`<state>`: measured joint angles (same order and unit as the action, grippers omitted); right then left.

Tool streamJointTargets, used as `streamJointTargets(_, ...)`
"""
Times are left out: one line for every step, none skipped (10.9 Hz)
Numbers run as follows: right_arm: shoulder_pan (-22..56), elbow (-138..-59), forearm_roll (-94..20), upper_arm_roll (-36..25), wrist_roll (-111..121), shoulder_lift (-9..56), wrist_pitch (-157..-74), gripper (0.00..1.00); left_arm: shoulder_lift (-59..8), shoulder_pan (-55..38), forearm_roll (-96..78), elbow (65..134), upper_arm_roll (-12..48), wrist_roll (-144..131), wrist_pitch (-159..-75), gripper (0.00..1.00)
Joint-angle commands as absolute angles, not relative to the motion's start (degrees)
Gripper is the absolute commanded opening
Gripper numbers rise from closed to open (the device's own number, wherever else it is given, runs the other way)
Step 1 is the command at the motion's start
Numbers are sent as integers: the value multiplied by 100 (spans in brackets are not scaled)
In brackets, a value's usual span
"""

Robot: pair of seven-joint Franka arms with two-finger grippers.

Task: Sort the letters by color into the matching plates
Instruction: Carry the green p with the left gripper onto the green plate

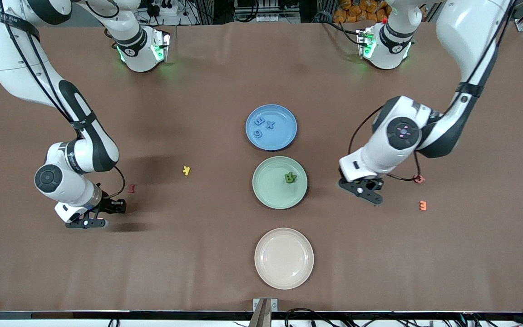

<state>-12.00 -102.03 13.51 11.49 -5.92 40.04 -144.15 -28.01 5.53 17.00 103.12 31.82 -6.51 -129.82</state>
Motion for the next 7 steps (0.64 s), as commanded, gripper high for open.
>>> streamJointTargets(-1301, -10529, 1468, 1222, -554, 3858, -14615, 49, -3356, -16, 1846, 9669, 3111, -1440, -12850, 0)
streamJointTargets(-1301, -10538, 1468, 1222, -554, 3858, -14660, 48, -3497, -157, 1846, 9529, 3111, -1572, -12850, 0)
streamJointTargets(-1292, -10538, 1468, 1222, -562, 3867, -14660, 45, -3620, -324, 1854, 9397, 3077, -1773, -12850, 0)
streamJointTargets(-1283, -10547, 1468, 1222, -562, 3867, -14660, 40, -3734, -525, 1854, 9248, 3050, -2010, -12850, 0)
streamJointTargets(-1275, -10547, 1468, 1222, -563, 3885, -14669, 38, -3805, -788, 1854, 9133, 2867, -2221, -12850, 0)
streamJointTargets(-1274, -10547, 1468, 1222, -563, 3893, -14712, 38, -3840, -1122, 1846, 9071, 2613, -2389, -12850, 0)
streamJointTargets(-1274, -10547, 1468, 1222, -563, 3894, -14713, 36, -3893, -1508, 1846, 9009, 2349, -2669, -12850, 0)
